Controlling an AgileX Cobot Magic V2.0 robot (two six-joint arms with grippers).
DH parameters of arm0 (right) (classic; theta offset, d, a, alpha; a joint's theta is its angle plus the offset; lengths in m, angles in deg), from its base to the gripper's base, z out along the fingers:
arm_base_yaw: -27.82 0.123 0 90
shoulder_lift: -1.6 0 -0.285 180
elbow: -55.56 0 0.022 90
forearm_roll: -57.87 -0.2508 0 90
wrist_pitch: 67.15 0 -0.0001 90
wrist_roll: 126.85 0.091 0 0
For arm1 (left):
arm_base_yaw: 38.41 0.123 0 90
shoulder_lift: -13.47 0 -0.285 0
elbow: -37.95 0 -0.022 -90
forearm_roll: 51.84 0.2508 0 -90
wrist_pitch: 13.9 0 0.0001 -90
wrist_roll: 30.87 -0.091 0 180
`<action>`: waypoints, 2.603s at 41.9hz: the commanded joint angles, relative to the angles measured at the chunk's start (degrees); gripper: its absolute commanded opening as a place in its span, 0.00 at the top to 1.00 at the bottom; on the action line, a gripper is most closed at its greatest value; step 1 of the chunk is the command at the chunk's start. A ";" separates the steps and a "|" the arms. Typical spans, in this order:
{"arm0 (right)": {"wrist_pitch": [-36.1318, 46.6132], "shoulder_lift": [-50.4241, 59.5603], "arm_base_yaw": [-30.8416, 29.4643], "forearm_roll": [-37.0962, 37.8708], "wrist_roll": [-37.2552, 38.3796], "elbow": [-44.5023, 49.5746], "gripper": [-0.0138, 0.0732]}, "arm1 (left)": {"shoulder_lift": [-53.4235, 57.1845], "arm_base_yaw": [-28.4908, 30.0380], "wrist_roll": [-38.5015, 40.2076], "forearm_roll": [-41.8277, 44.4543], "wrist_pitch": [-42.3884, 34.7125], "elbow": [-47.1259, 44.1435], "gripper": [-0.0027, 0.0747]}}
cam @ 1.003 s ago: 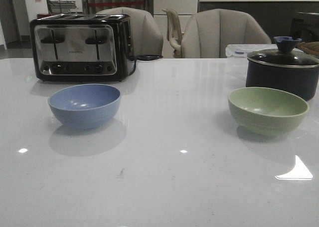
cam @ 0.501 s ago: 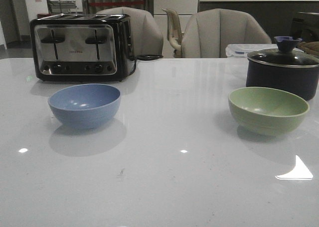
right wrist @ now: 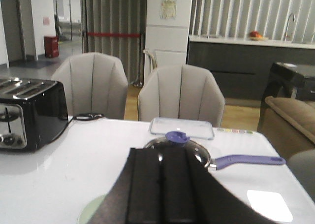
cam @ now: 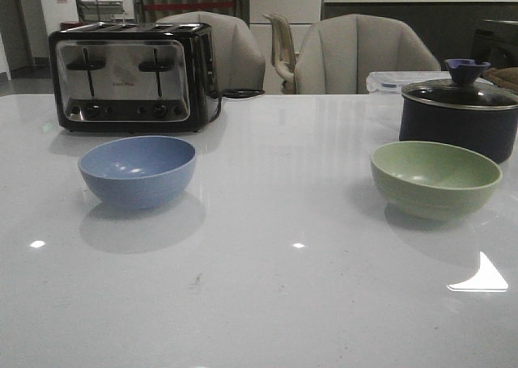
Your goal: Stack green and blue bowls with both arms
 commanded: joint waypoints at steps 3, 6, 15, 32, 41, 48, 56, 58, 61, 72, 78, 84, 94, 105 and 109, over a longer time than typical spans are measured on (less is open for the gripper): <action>-3.30 -7.83 -0.45 0.64 -0.28 -5.97 0.80 | -7.86 -0.01 0.45 -3.04 5.31 7.92 0.83; -4.72 -10.41 -0.45 0.64 -0.28 -6.03 0.80 | -10.33 -0.01 0.45 -3.15 6.27 8.14 0.83; -9.02 -19.32 -0.45 0.64 -0.28 -6.03 0.80 | -16.91 -0.01 0.45 -3.15 10.58 7.33 0.83; -10.07 -33.39 -0.45 0.64 -0.28 -6.03 0.78 | -26.18 -0.01 0.45 -2.32 15.16 6.54 0.83; -8.38 -40.05 -0.45 0.64 -0.28 -6.11 0.32 | -28.11 -0.01 -1.42 -2.21 14.72 6.44 0.50; -8.10 -47.31 -0.45 -1.35 -0.22 -9.16 0.20 | -28.63 -0.01 -1.42 -2.12 14.00 6.44 0.26; -8.10 -58.36 -0.45 -2.92 -0.22 -16.92 0.20 | -28.63 -0.01 -1.42 -2.12 12.82 6.44 0.28; -8.10 -61.43 -0.45 -2.92 -0.22 -18.78 0.20 | -28.63 -0.01 -1.42 -2.12 12.82 6.44 0.28; -8.10 -65.75 -0.45 -2.92 -0.22 -21.87 0.20 | -28.63 -0.01 -1.42 -2.12 12.82 6.44 0.28; -7.35 -79.90 -0.45 -2.27 -0.22 -31.81 0.20 | -28.63 -0.01 -1.42 -2.12 12.82 6.44 0.28; -6.48 -85.76 -0.45 -2.27 -0.22 -35.54 0.20 | -28.63 -0.01 -1.42 -2.12 12.82 6.44 0.28; -6.34 -90.15 -0.45 -2.27 -0.22 -38.02 0.20 | -28.63 -0.01 -1.42 -2.12 12.82 6.44 0.28; -5.52 -92.64 -0.45 -1.64 -0.22 -38.96 0.35 | -28.63 -0.01 -1.42 -2.12 12.92 6.44 0.28; -5.51 -92.64 -0.45 -1.36 -0.22 -38.96 0.68 | -28.63 -0.01 -1.42 -2.12 12.92 6.44 0.28; -5.68 -92.26 -0.45 -1.36 -0.22 -39.29 0.72 | -28.63 -0.01 -1.42 -2.12 12.92 6.44 0.28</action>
